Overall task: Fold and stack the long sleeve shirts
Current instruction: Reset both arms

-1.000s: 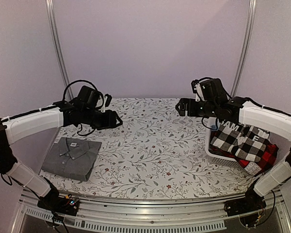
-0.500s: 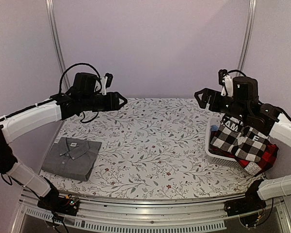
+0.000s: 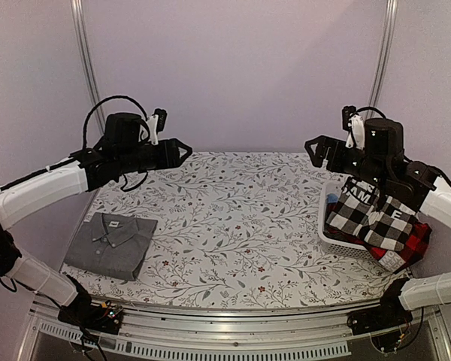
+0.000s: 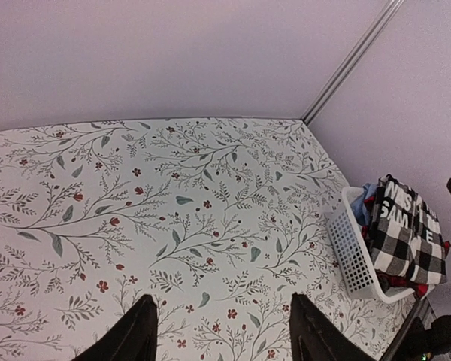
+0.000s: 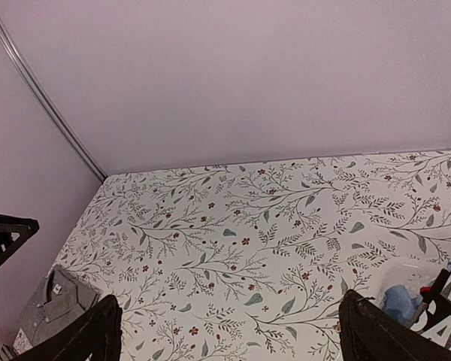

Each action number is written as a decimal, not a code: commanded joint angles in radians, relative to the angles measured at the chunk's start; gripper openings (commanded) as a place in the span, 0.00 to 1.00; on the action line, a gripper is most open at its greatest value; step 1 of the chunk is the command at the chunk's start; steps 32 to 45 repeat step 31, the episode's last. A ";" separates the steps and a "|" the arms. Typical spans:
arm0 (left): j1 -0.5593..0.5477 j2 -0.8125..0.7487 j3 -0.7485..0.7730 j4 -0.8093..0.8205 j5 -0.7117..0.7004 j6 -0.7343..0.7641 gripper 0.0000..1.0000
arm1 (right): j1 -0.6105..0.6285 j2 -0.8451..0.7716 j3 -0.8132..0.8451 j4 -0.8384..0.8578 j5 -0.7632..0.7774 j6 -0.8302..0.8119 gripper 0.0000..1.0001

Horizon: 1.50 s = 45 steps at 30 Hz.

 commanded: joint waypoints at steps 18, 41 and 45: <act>0.015 -0.025 0.010 0.001 -0.035 0.034 0.60 | -0.005 0.025 0.004 0.017 0.016 -0.035 0.99; 0.015 -0.022 0.001 0.015 -0.025 0.037 0.60 | -0.005 0.034 0.006 0.034 0.012 -0.039 0.99; 0.015 -0.022 0.001 0.015 -0.025 0.037 0.60 | -0.005 0.034 0.006 0.034 0.012 -0.039 0.99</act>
